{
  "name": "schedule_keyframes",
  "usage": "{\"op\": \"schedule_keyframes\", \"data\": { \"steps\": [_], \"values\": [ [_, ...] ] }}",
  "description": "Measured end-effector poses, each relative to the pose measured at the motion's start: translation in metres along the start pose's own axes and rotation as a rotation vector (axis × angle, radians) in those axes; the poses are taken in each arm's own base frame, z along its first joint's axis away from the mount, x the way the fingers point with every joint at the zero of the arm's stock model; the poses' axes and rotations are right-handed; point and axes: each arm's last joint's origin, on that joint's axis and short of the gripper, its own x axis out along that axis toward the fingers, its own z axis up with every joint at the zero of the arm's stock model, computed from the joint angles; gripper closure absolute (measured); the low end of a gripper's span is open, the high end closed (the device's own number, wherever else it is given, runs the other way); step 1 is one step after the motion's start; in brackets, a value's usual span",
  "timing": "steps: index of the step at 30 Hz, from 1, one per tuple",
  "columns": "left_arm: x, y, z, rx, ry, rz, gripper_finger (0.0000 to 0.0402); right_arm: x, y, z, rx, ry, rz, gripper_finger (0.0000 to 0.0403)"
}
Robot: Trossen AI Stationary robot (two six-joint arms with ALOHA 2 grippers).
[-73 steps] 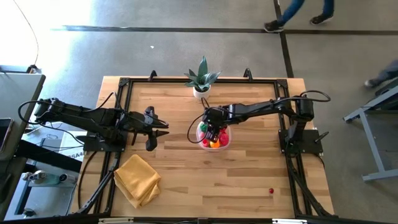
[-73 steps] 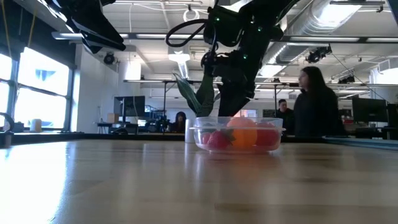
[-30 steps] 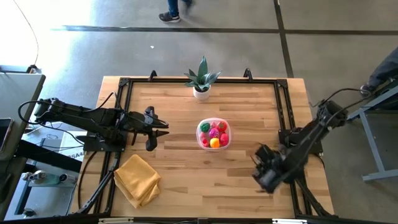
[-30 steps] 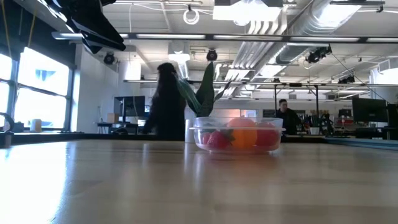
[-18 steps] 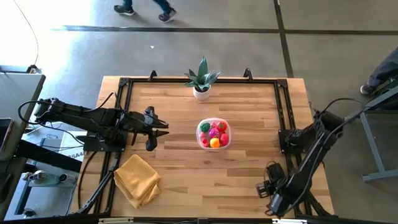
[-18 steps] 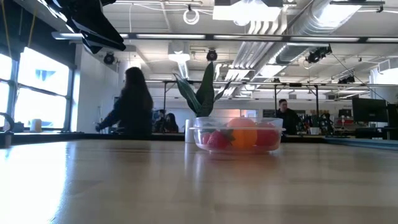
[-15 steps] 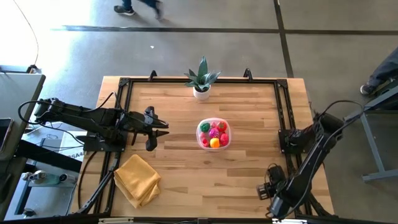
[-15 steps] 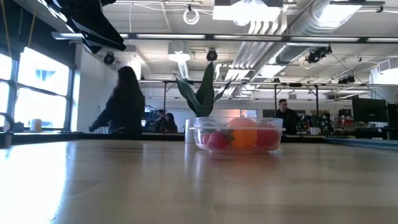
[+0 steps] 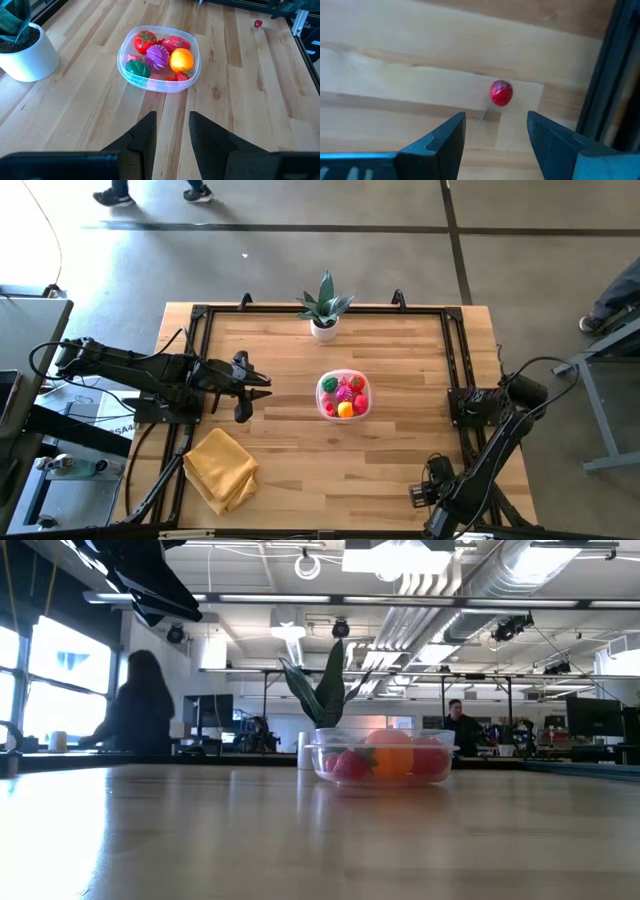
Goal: Pick and placing Produce into tupperware
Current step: Put the cherry into the transparent bin
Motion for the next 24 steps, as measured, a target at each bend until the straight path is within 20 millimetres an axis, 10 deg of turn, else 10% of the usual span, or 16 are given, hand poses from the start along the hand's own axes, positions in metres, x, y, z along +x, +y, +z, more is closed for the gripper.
{"op": "schedule_keyframes", "data": {
  "steps": [24],
  "values": [
    [0.000, 0.000, 0.000, 0.000, 0.000, 0.000, 0.0295, 0.023, 0.011, -0.004, 0.030, -0.023, -0.071, 0.0199]
  ]
}}
